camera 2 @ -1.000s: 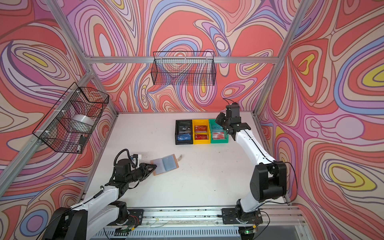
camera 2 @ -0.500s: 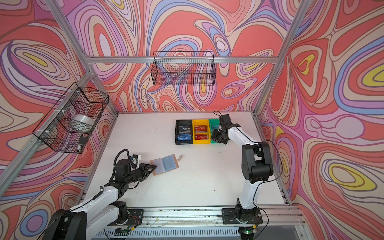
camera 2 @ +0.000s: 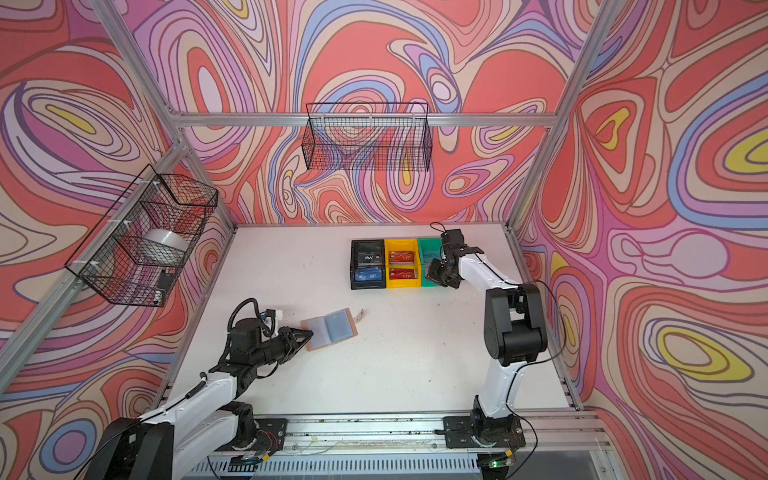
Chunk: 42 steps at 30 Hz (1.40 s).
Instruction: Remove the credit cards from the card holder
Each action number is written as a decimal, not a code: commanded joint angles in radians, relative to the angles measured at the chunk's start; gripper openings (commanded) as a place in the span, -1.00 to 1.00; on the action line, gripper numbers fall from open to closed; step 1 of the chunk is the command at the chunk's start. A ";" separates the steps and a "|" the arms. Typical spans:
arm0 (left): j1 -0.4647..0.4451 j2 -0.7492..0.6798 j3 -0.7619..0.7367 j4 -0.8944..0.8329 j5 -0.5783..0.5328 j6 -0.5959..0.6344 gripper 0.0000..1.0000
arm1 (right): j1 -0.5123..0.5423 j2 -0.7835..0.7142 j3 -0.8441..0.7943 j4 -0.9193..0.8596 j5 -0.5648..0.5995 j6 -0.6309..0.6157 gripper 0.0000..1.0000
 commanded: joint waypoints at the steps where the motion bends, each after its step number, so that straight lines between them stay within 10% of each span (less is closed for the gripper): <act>1: 0.008 0.008 0.024 -0.009 -0.012 0.016 -0.58 | -0.008 0.034 0.033 -0.009 0.029 -0.016 -1.00; 42: 0.007 0.036 0.024 0.005 -0.013 0.019 -0.59 | -0.029 0.062 0.104 -0.017 0.019 -0.020 -1.00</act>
